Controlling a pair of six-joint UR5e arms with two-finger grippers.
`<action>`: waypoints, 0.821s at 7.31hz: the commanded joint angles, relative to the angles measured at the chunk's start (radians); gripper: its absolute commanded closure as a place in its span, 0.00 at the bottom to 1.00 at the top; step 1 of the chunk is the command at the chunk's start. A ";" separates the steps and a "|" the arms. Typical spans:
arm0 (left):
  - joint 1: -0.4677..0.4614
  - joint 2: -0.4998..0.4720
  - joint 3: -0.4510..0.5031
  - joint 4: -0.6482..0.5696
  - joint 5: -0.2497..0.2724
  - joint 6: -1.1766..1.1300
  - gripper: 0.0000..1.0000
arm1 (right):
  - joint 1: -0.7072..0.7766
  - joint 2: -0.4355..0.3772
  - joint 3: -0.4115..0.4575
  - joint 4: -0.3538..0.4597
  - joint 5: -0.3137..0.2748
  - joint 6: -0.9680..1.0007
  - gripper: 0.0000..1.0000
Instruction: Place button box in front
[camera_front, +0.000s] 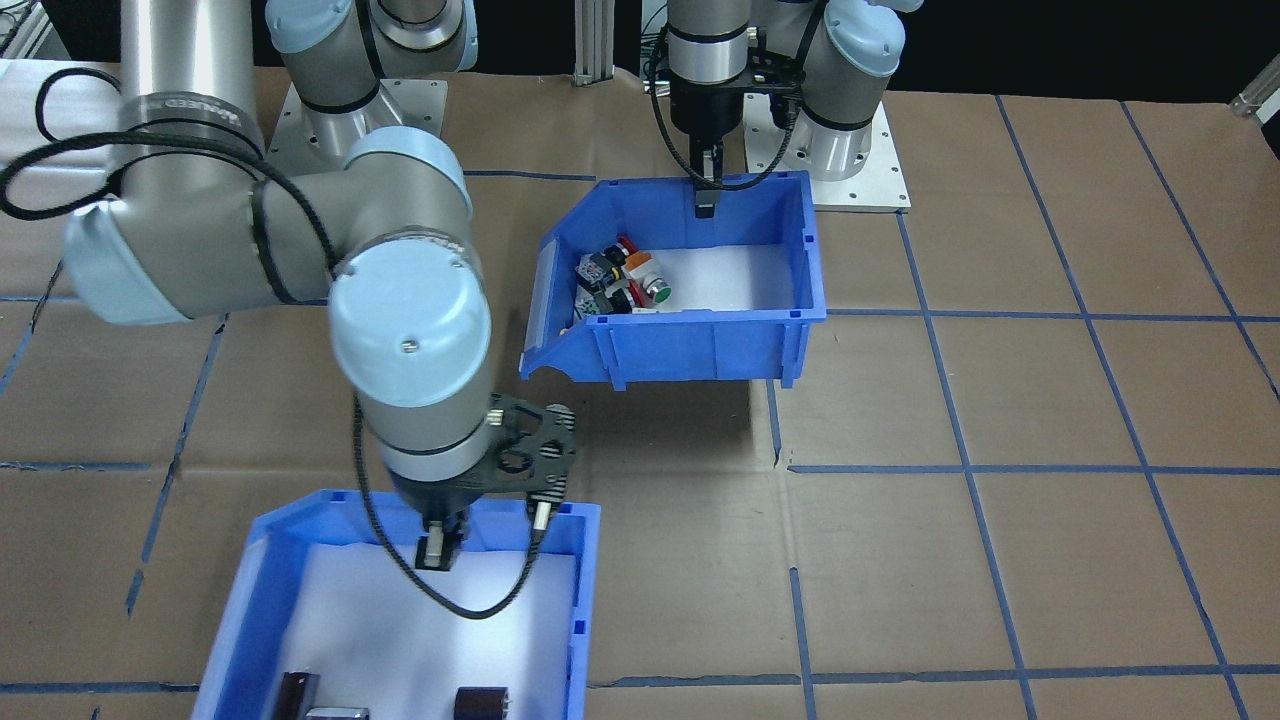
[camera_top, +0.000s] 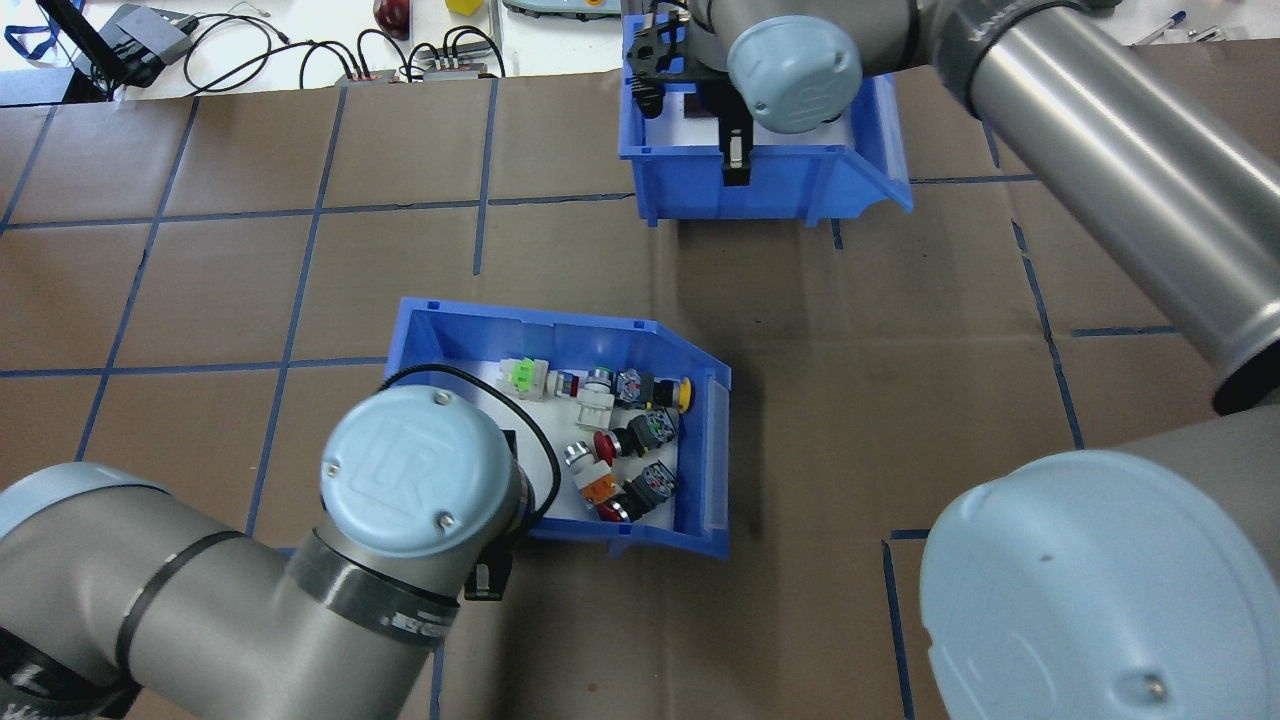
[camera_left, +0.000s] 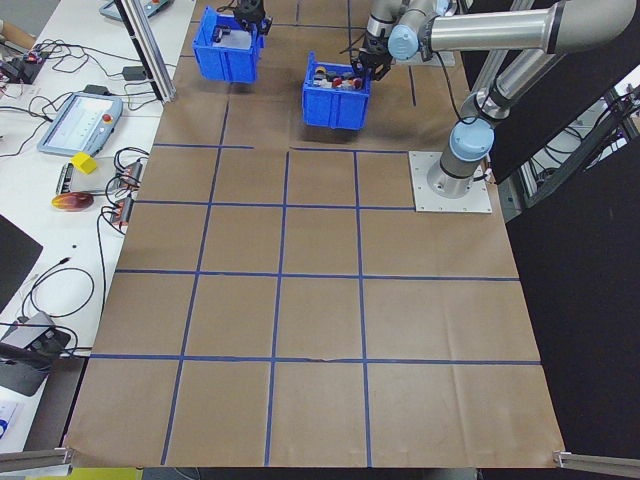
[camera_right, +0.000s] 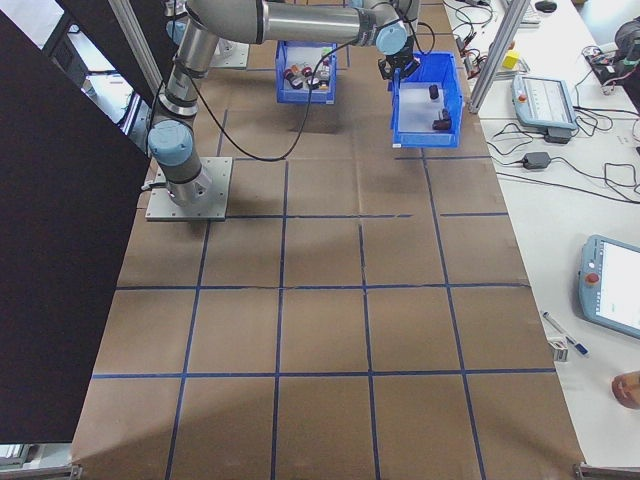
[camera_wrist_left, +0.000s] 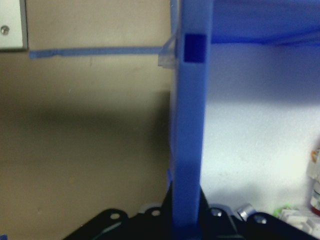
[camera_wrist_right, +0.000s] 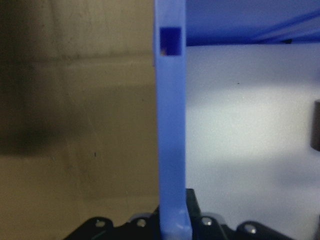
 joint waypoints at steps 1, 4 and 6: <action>0.165 -0.042 0.098 -0.016 -0.007 0.210 1.00 | -0.161 -0.115 0.132 0.004 0.002 -0.170 0.92; 0.175 -0.370 0.407 0.001 -0.170 0.215 1.00 | -0.313 -0.298 0.356 -0.011 -0.001 -0.354 0.92; 0.162 -0.568 0.566 0.003 -0.268 0.159 1.00 | -0.397 -0.434 0.525 -0.016 0.003 -0.478 0.92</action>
